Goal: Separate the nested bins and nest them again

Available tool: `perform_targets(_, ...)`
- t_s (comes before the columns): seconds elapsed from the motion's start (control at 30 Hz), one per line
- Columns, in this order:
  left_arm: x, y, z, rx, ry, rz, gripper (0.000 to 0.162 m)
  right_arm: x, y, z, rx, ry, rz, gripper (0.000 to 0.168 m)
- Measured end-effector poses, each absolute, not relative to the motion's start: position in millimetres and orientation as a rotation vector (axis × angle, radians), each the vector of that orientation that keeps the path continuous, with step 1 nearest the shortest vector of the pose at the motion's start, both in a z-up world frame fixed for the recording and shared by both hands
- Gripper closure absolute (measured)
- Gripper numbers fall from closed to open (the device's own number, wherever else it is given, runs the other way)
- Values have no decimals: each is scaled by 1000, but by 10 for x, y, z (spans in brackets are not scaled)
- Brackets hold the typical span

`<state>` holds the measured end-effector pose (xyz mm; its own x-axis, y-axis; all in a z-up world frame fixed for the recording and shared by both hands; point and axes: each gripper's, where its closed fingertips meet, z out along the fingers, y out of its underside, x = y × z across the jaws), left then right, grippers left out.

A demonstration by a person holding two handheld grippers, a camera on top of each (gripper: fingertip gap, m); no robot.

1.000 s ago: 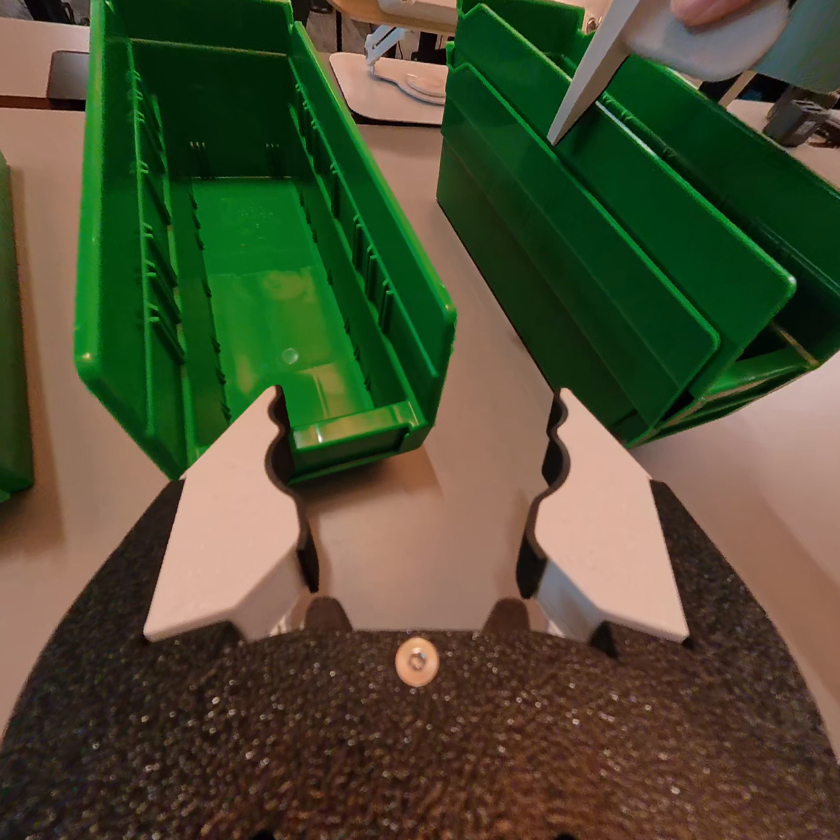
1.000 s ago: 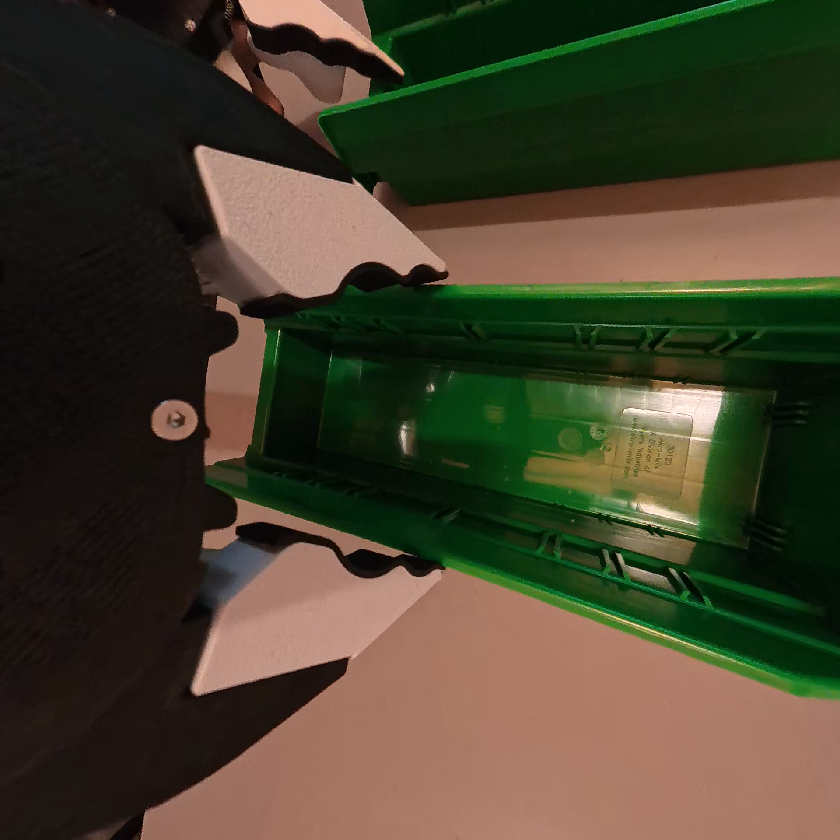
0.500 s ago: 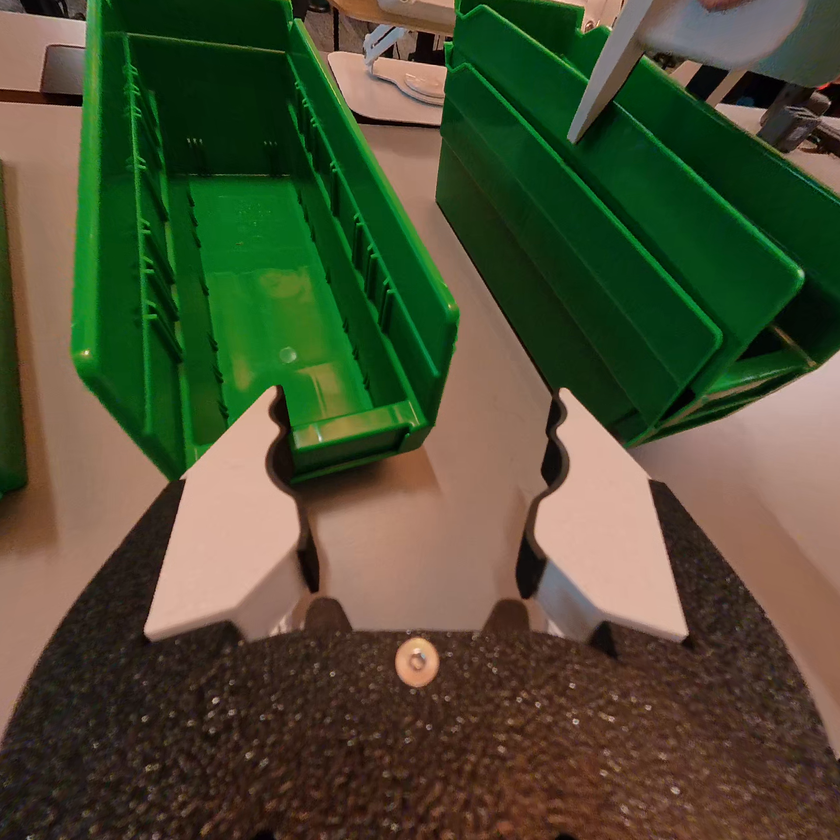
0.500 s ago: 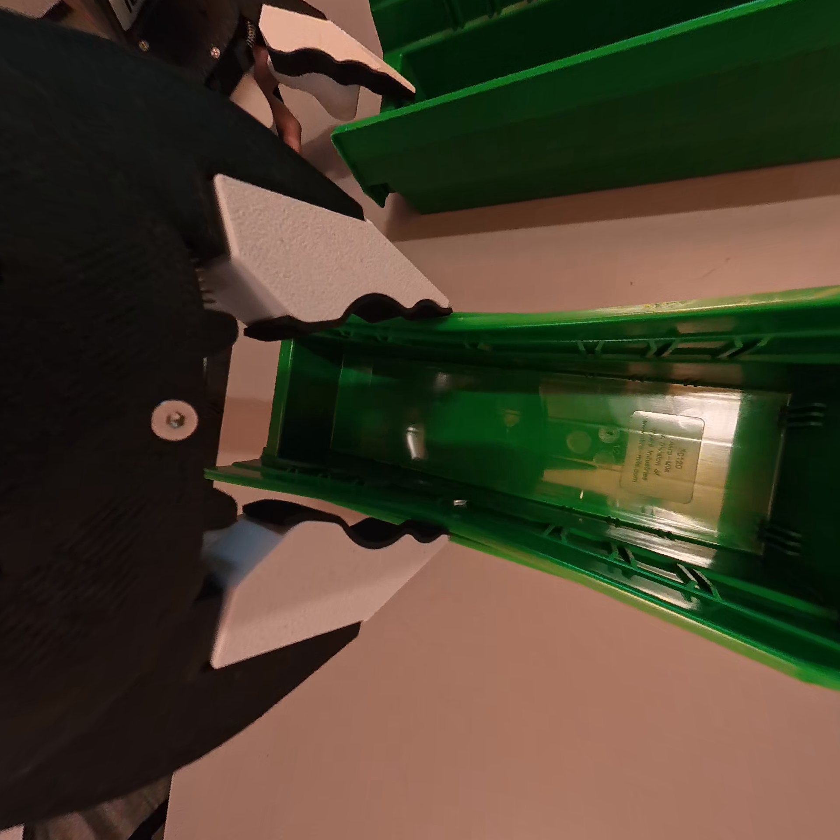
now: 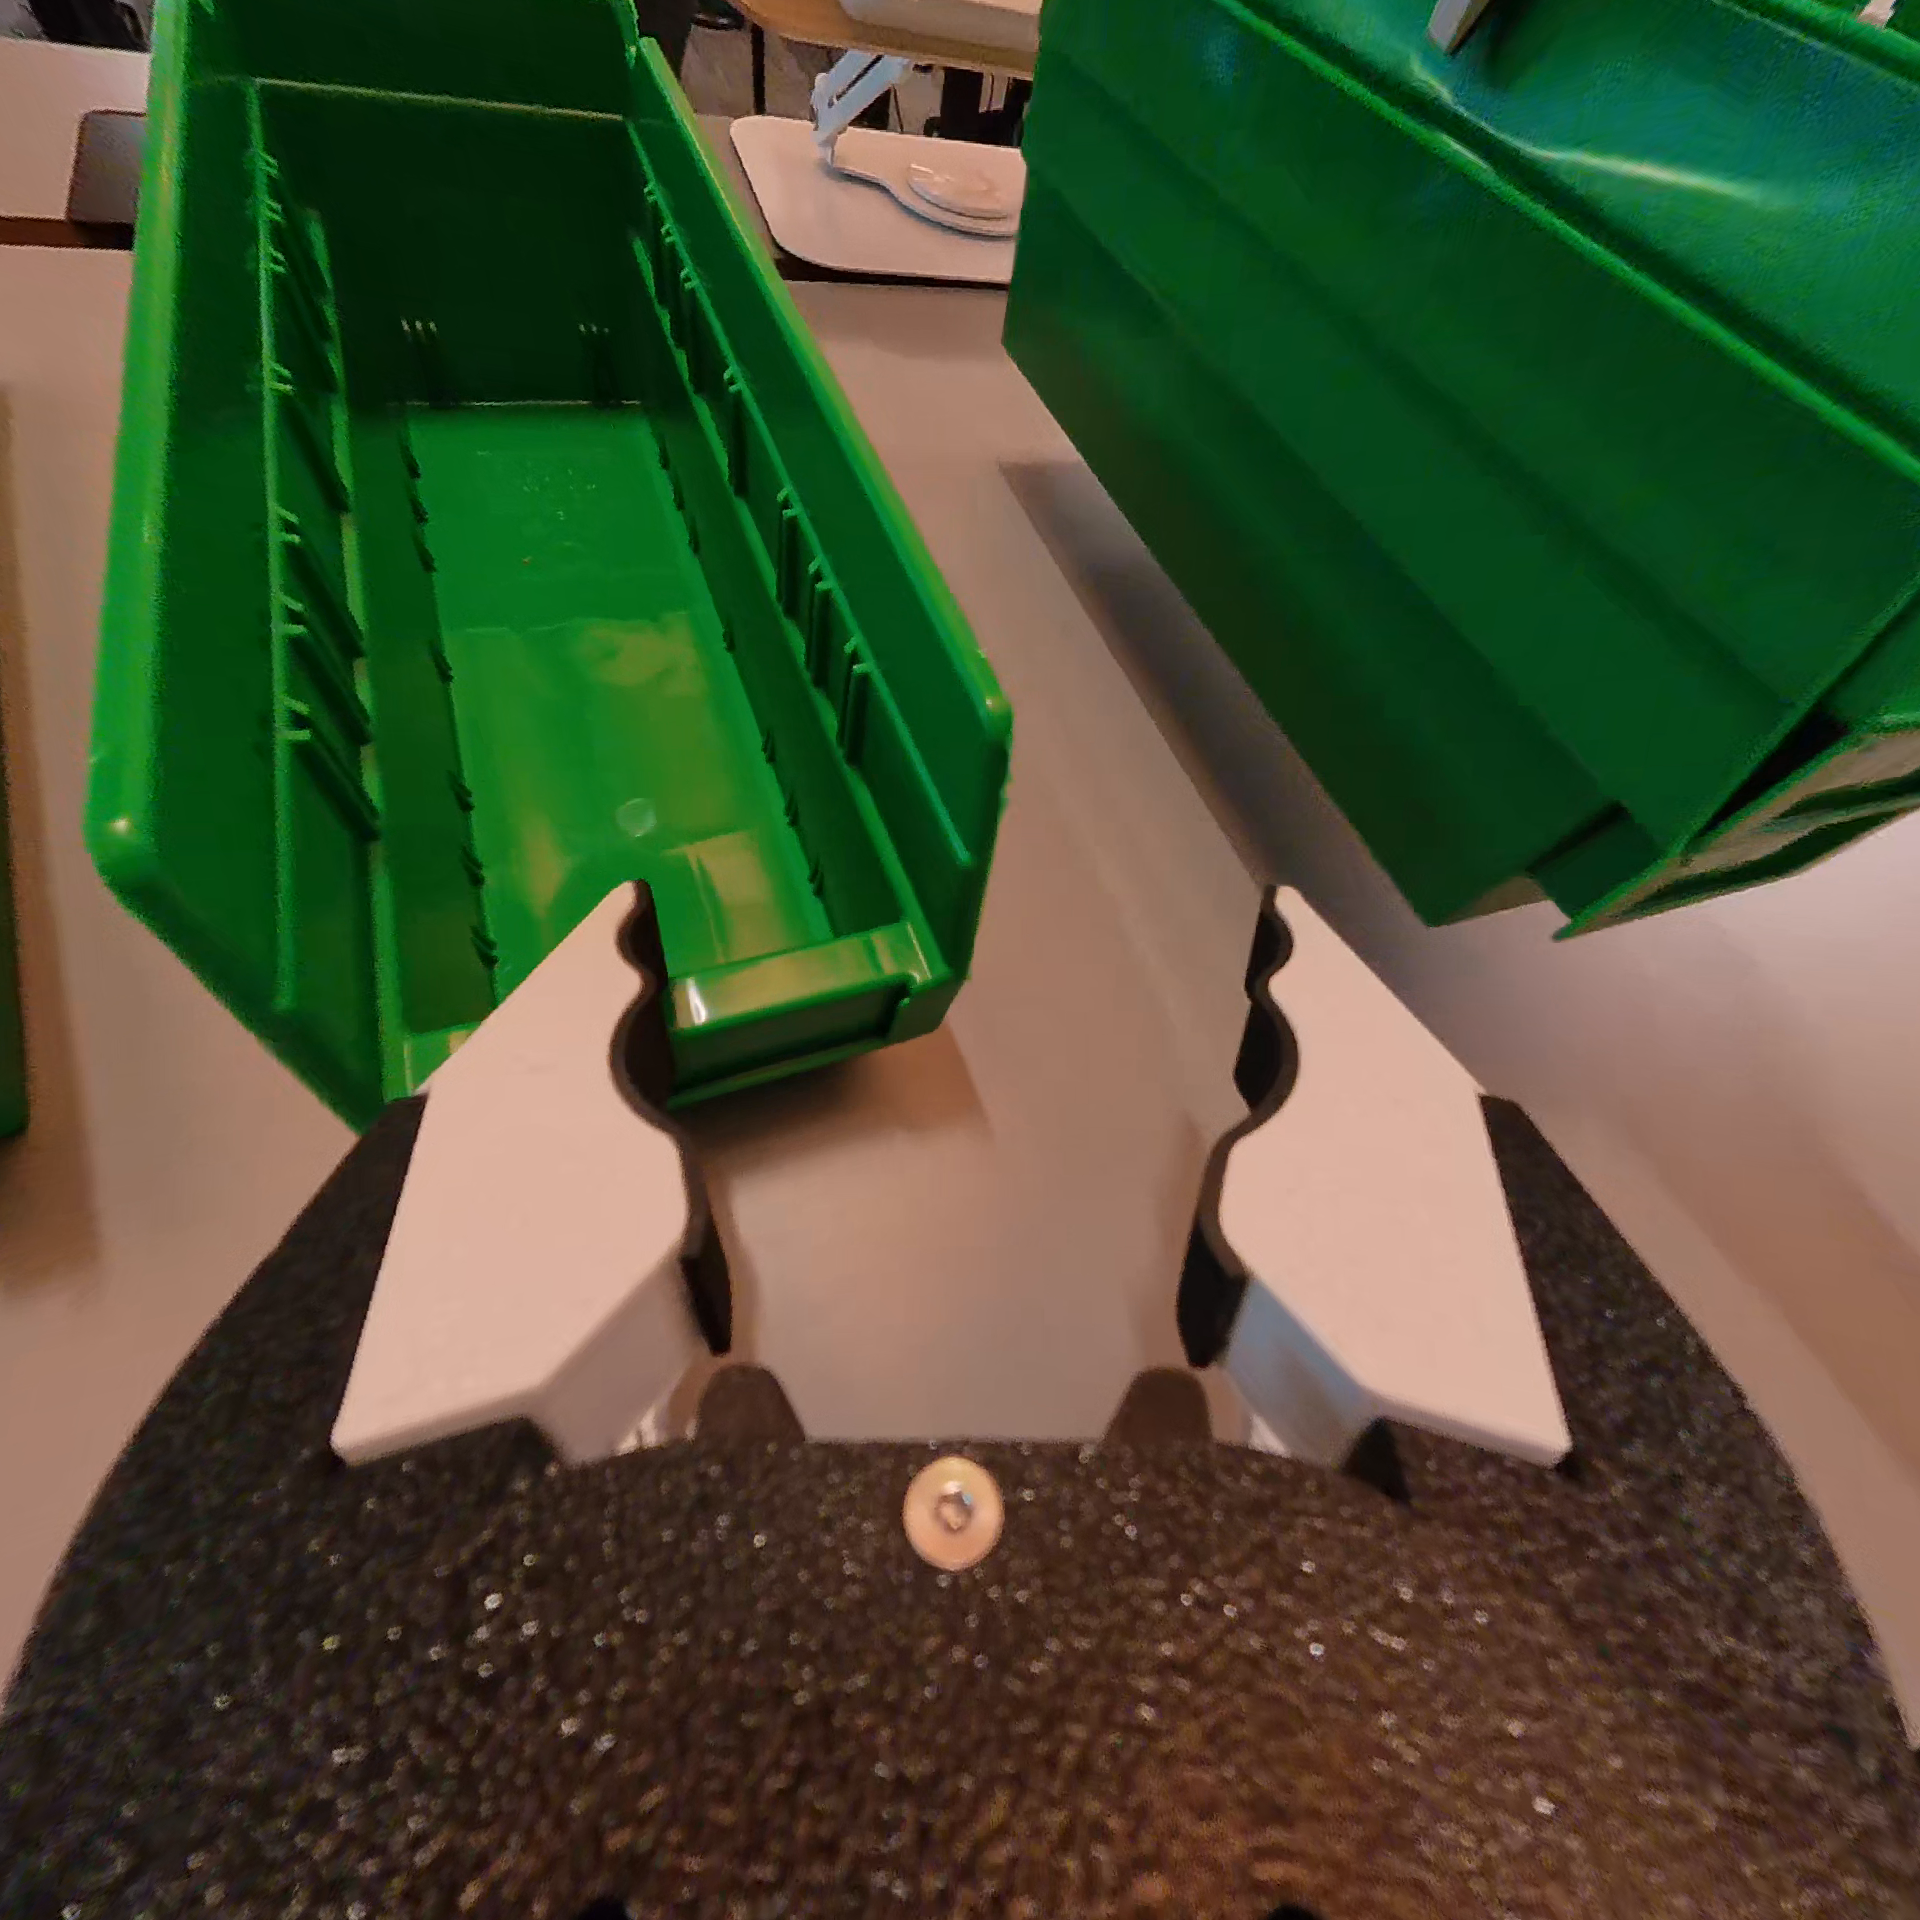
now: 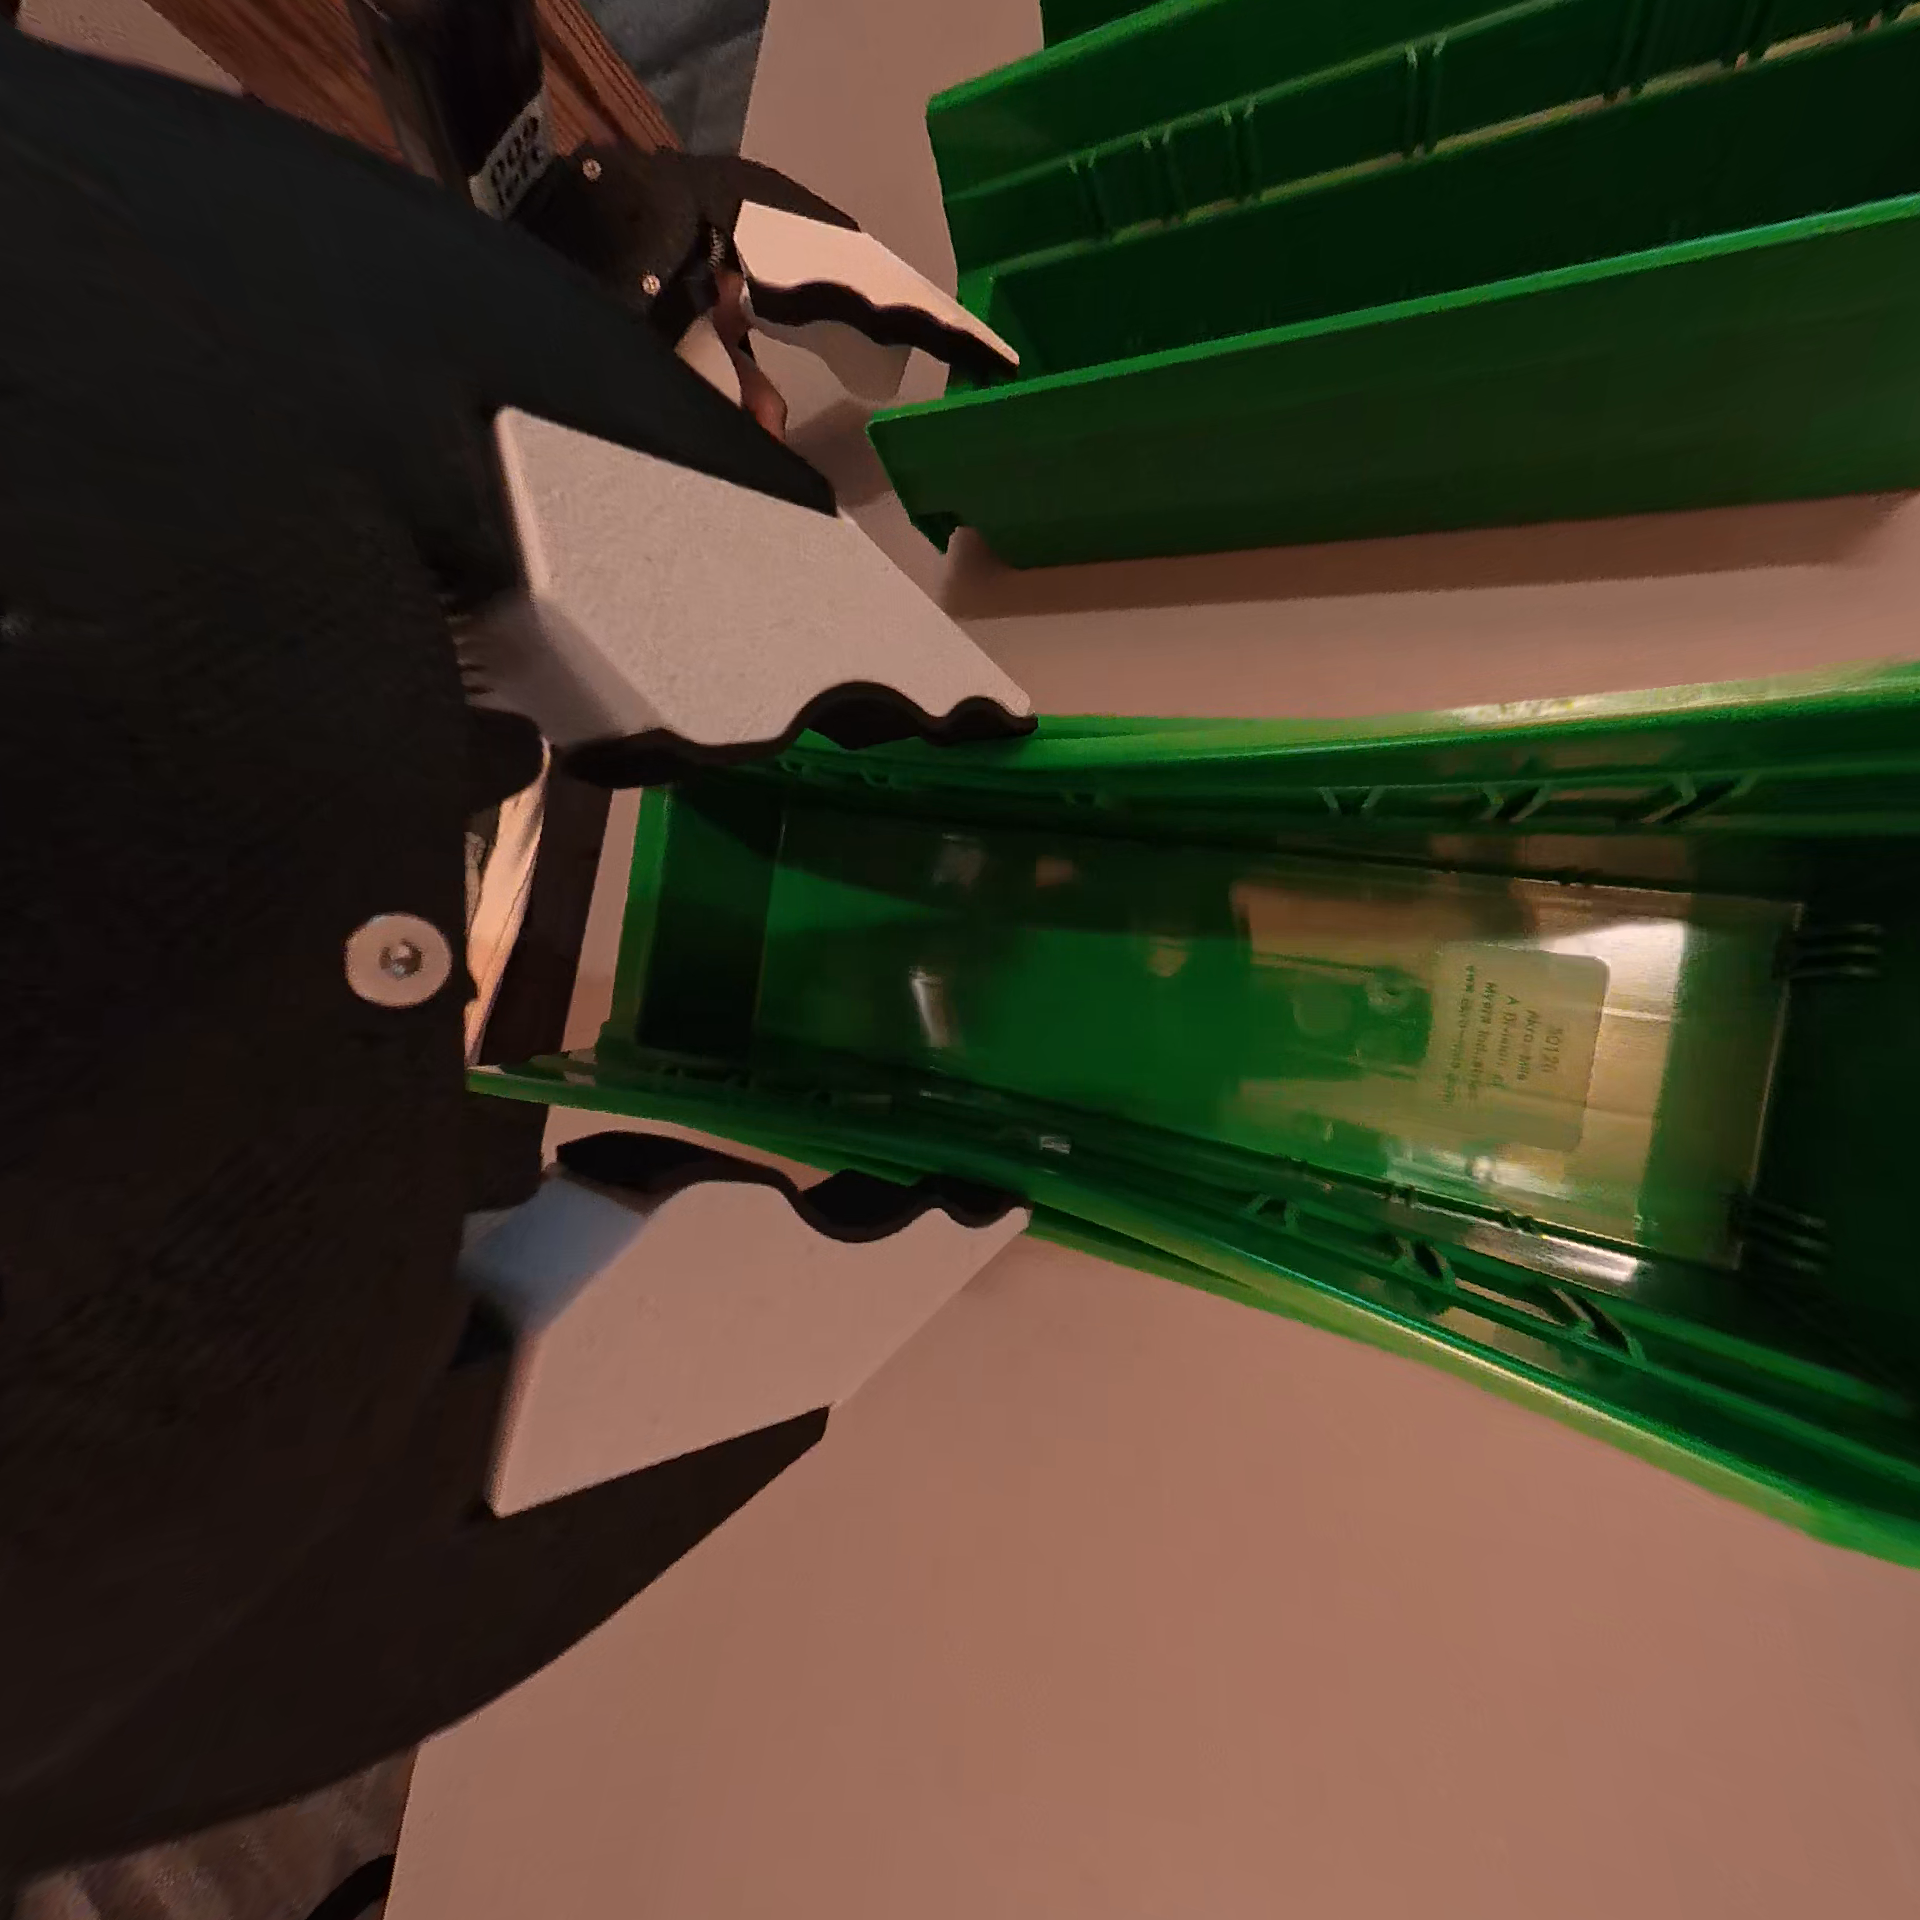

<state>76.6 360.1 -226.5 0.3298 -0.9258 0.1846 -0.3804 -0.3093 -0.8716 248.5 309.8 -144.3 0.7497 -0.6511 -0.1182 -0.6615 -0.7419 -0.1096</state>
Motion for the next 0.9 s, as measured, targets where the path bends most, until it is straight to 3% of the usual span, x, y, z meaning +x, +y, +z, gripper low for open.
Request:
perform_targets(0.27,786,3584,-2307,-1858,1168,-913,52,2492,2998,-1503,-2844,1076,109,86)
perform_targets(0.7,792,3590,-2331,-1869,1164,-920,52,2575,2978,-1007,-2830,1046,11,88)
perform_targets(0.9,818,3522,-2226,-1831,1177,-911,53,2576,2890,-1218,-2865,1054,15,88)
